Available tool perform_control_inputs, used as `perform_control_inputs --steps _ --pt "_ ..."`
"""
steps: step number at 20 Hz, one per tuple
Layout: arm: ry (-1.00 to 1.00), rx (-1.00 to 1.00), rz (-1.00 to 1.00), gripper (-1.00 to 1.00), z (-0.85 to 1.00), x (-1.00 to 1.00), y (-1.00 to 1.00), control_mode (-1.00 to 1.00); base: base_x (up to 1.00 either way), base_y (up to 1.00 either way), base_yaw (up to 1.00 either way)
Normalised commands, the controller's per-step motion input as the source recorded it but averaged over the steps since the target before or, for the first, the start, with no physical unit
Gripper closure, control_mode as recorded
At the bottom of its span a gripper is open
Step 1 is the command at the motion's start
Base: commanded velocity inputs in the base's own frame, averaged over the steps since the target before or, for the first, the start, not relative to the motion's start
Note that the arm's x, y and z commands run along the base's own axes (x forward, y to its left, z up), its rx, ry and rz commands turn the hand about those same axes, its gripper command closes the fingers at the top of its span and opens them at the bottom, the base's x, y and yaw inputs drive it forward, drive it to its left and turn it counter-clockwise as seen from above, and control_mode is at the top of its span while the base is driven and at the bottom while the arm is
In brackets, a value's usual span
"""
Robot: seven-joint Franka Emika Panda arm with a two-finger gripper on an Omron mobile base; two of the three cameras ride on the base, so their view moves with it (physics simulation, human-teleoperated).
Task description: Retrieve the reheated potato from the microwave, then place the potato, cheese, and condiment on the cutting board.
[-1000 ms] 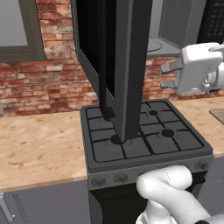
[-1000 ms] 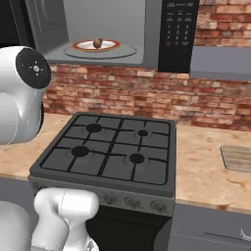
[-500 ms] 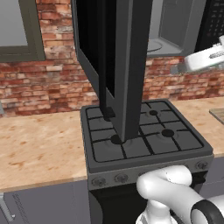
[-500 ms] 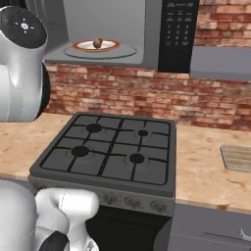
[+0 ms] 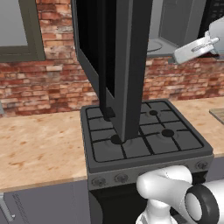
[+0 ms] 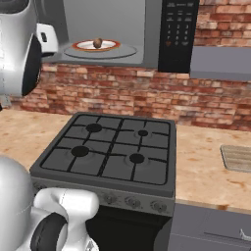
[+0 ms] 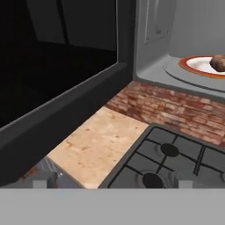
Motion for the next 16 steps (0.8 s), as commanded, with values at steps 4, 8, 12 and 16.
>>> perform_control_inputs --steps 4,8,12,16 --pt "-0.22 -0.17 -0.14 -1.0 -0.17 0.48 -0.25 -1.0 0.0 0.0 0.0" --pt "-0.25 -0.2 -0.15 -1.0 -0.17 0.49 -0.27 -1.0 0.0 0.0 0.0" --pt "-0.02 -0.09 -0.18 -1.0 0.0 0.62 -0.2 -1.0 0.0 0.0 0.0" --pt "0.01 0.0 -0.19 -1.0 0.09 0.64 -0.06 -1.0 0.0 0.0 0.0"
